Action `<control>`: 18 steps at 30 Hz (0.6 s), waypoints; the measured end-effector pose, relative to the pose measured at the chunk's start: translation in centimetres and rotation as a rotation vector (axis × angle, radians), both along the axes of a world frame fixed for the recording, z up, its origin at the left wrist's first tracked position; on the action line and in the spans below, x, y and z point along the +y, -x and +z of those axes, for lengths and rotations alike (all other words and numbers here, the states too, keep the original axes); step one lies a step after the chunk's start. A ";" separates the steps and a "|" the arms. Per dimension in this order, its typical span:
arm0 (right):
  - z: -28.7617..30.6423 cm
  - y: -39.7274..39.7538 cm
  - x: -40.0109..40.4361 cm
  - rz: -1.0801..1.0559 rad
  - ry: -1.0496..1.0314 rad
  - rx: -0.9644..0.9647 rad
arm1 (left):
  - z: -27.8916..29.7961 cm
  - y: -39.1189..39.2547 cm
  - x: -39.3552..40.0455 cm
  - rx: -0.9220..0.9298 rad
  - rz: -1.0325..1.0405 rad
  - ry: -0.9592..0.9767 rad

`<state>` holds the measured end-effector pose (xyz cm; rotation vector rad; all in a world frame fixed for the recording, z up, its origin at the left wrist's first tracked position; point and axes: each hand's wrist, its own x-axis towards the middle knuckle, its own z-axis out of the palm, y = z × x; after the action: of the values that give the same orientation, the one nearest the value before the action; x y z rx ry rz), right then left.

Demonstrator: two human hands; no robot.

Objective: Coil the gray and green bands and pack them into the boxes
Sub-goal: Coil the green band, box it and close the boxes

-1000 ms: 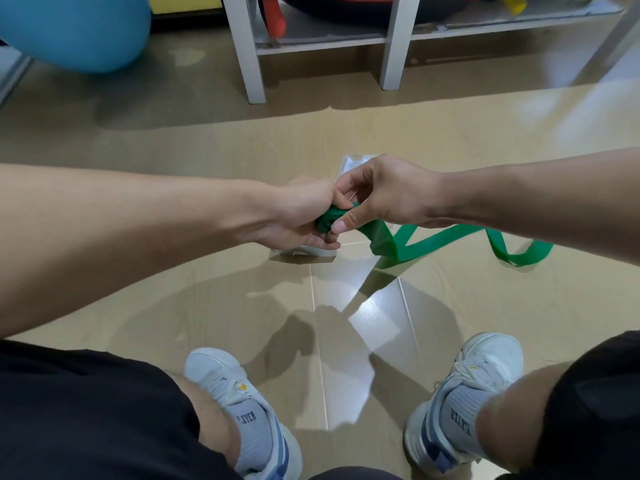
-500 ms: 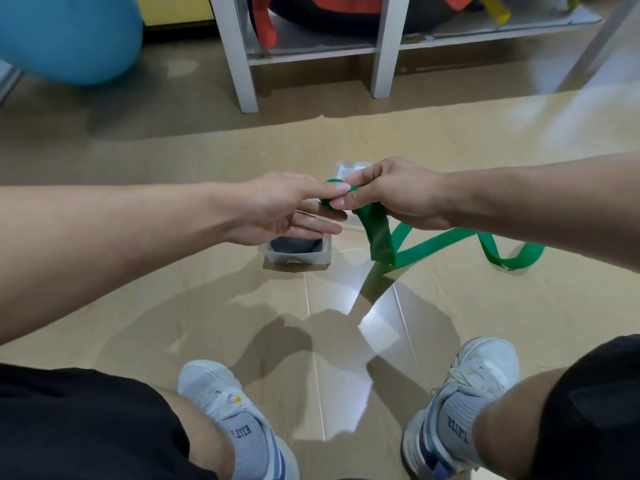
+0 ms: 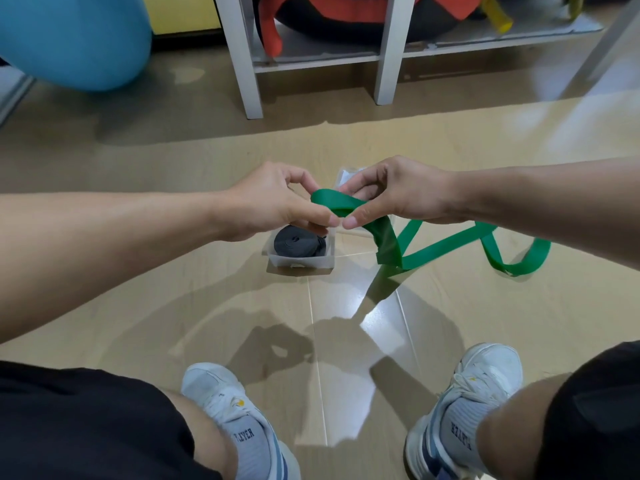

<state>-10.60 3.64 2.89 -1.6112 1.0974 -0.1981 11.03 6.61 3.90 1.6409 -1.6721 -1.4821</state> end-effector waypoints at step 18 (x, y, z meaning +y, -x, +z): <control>-0.4 -0.5 1.3 -0.171 0.503 0.013 | 0.2 0.9 0.1 0.203 0.145 0.035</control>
<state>-10.10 4.93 2.50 -1.9580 1.2621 -0.6175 10.14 6.76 4.06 1.5038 -1.4317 -1.4846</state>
